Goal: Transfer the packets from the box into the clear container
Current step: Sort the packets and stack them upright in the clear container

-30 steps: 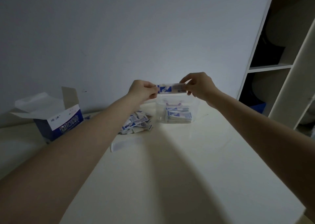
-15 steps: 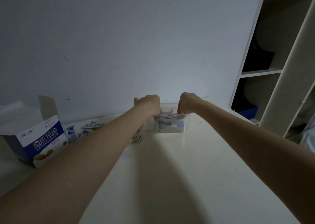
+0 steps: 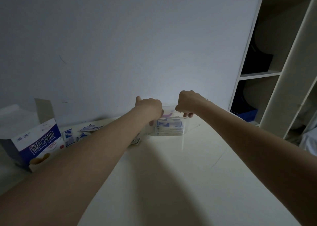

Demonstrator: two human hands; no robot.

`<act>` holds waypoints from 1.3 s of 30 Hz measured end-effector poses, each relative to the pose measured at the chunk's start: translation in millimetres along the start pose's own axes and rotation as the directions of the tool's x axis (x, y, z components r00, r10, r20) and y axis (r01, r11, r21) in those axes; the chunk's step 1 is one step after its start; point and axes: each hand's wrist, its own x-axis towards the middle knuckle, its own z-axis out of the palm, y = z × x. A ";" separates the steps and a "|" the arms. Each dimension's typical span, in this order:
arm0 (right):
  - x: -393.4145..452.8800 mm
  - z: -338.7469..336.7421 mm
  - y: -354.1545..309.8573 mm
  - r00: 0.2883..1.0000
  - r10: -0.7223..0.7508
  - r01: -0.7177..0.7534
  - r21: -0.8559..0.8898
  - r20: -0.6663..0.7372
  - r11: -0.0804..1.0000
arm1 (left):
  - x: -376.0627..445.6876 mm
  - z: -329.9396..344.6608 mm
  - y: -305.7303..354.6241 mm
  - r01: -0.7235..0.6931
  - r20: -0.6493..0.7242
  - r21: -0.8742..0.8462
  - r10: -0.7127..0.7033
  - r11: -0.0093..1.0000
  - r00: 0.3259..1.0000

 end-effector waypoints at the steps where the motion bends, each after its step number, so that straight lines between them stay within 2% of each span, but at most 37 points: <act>1: -2.2 0.0 0.3 0.999 0.017 -0.018 0.028 0.043 0.999 | -1.4 -0.6 1.3 0.008 0.009 -0.004 -0.008 1.000 1.000; 4: -8.6 4.6 -1.2 0.985 0.055 -0.062 0.038 0.163 0.997 | -4.5 -0.8 6.5 0.027 0.051 -0.049 -0.025 0.998 0.998; 9: -15.7 16.3 -8.6 0.955 0.110 -0.131 0.060 0.276 0.990 | -5.5 5.2 7.8 0.032 0.113 -0.118 -0.018 0.992 0.993; 17: -17.1 19.3 -12.1 0.955 0.119 -0.148 0.089 0.271 0.985 | 0.4 11.0 5.3 0.014 0.133 -0.230 0.017 0.973 0.991; 21: -21.0 18.3 -13.6 0.956 0.138 -0.167 0.092 0.258 0.982 | -2.6 7.2 6.4 -0.009 0.167 -0.153 0.034 0.988 0.985; 24: -25.9 8.9 -14.6 0.979 0.096 -0.111 0.077 0.181 0.991 | -10.6 -7.1 7.2 -0.026 0.050 -0.069 0.029 0.997 0.998; 26: -29.2 -4.3 -17.0 1.000 0.021 -0.021 0.027 0.019 0.999 | -18.0 -19.0 1.7 -0.070 -0.124 -0.041 0.064 0.997 0.990; 29: -40.0 -23.1 -32.6 0.961 -0.115 0.124 0.020 -0.251 0.992 | -35.0 -31.2 -19.5 -0.127 -0.337 -0.024 0.111 0.992 0.935; 31: -48.1 -22.6 -51.3 0.947 -0.213 0.239 0.084 -0.242 0.967 | -48.6 -31.0 -41.4 -0.122 -0.379 -0.055 0.093 0.991 0.921; 33: -56.6 -8.5 -71.1 0.946 -0.295 0.311 0.117 -0.136 0.943 | -65.3 -24.4 -68.4 -0.094 -0.288 -0.116 0.057 0.989 0.956; 36: -61.8 24.1 -95.2 0.909 -0.417 0.417 0.077 -0.014 0.906 | -89.6 -4.2 -105.6 -0.065 0.013 -0.125 0.067 0.990 0.998; 37: -63.8 36.2 -103.4 0.882 -0.469 0.466 0.065 0.044 0.882 | -98.0 5.5 -118.0 -0.047 0.093 -0.102 0.057 0.994 0.994; 39: -71.1 56.3 -112.1 0.815 -0.557 0.550 0.091 0.160 0.830 | -107.7 23.3 -136.0 -0.017 0.163 -0.094 0.032 0.995 0.986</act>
